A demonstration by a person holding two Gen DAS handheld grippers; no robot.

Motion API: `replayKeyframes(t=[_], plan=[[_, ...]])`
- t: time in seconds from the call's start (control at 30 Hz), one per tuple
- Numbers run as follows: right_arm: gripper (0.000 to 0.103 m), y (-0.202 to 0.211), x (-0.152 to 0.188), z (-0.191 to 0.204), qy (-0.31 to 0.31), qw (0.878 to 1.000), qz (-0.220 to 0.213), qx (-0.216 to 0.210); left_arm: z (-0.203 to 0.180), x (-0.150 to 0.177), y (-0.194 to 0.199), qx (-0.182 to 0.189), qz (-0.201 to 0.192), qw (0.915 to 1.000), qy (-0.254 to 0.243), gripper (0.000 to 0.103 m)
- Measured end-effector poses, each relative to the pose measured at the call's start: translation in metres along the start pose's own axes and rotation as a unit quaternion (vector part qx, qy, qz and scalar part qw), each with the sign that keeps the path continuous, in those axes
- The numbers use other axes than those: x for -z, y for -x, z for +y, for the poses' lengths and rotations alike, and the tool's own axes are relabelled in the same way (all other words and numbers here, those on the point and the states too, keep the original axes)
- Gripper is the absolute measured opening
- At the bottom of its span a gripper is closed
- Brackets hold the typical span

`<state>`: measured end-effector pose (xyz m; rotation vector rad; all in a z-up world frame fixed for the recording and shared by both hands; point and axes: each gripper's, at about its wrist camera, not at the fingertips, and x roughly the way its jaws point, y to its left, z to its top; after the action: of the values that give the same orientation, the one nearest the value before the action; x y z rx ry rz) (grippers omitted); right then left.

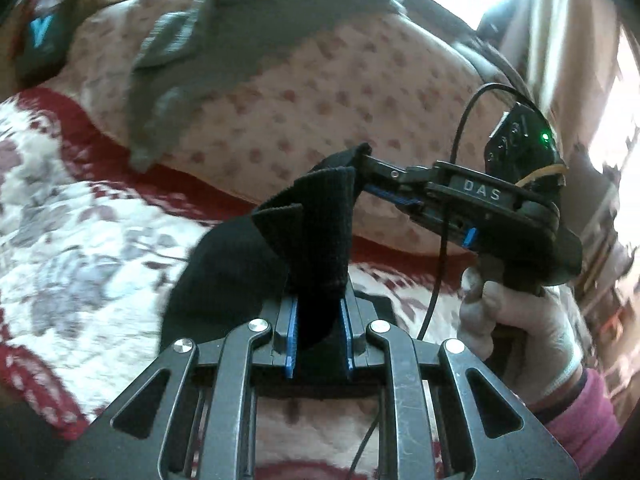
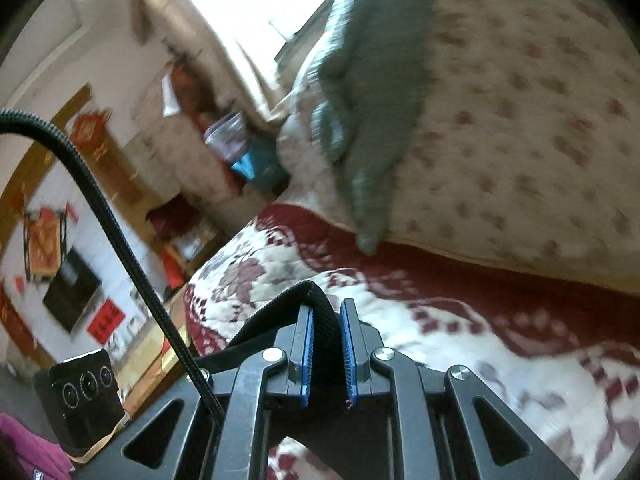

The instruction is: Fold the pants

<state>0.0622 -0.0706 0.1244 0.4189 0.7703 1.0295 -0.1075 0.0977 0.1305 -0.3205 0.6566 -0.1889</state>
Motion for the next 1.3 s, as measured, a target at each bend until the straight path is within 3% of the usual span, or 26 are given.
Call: replayKeyframes(t=[0.13, 0.37, 0.43, 0.5, 0.63, 0.73, 0.83, 0.97, 1.17, 1.3], plan=[[0.012, 0.029, 0.023, -0.042, -0.049, 0.998, -0.019, 0.022, -0.036, 0.020, -0.034, 0.001, 0.032, 0.9991, -0.029, 0.016], [0.012, 0.044, 0.065, -0.111, -0.121, 0.989, -0.010, 0.082, -0.057, 0.048, -0.094, -0.025, 0.095, 0.9940, -0.050, 0.017], [0.013, 0.047, 0.075, -0.124, -0.137, 0.985, -0.004, 0.106, -0.059, 0.052, -0.101, -0.024, 0.105, 0.9927, -0.054, 0.024], [0.019, 0.053, 0.081, -0.132, -0.158, 0.980, -0.001, 0.122, -0.059, 0.052, -0.097, 0.011, 0.110, 0.9929, -0.045, 0.033], [0.039, 0.079, 0.088, -0.134, -0.185, 0.974, -0.024, 0.126, -0.059, 0.046, -0.078, 0.041, 0.107, 0.9913, -0.064, 0.035], [0.050, 0.101, 0.089, -0.124, -0.184, 0.975, -0.039, 0.117, -0.043, 0.040, -0.065, 0.034, 0.107, 0.9922, -0.054, 0.036], [0.052, 0.111, 0.091, -0.109, -0.180, 0.977, -0.039, 0.107, -0.018, 0.032, -0.050, 0.010, 0.093, 0.9947, -0.041, 0.036], [0.053, 0.099, 0.097, -0.094, -0.167, 0.980, -0.008, 0.104, 0.010, 0.020, -0.043, -0.031, 0.072, 0.9965, -0.031, 0.036], [0.053, 0.066, 0.106, -0.088, -0.163, 0.980, 0.029, 0.114, 0.036, 0.013, -0.046, -0.076, 0.070, 0.9945, -0.020, 0.036], [0.053, 0.052, 0.110, -0.088, -0.158, 0.978, 0.039, 0.132, 0.044, 0.015, -0.049, -0.087, 0.073, 0.9934, -0.015, 0.036]])
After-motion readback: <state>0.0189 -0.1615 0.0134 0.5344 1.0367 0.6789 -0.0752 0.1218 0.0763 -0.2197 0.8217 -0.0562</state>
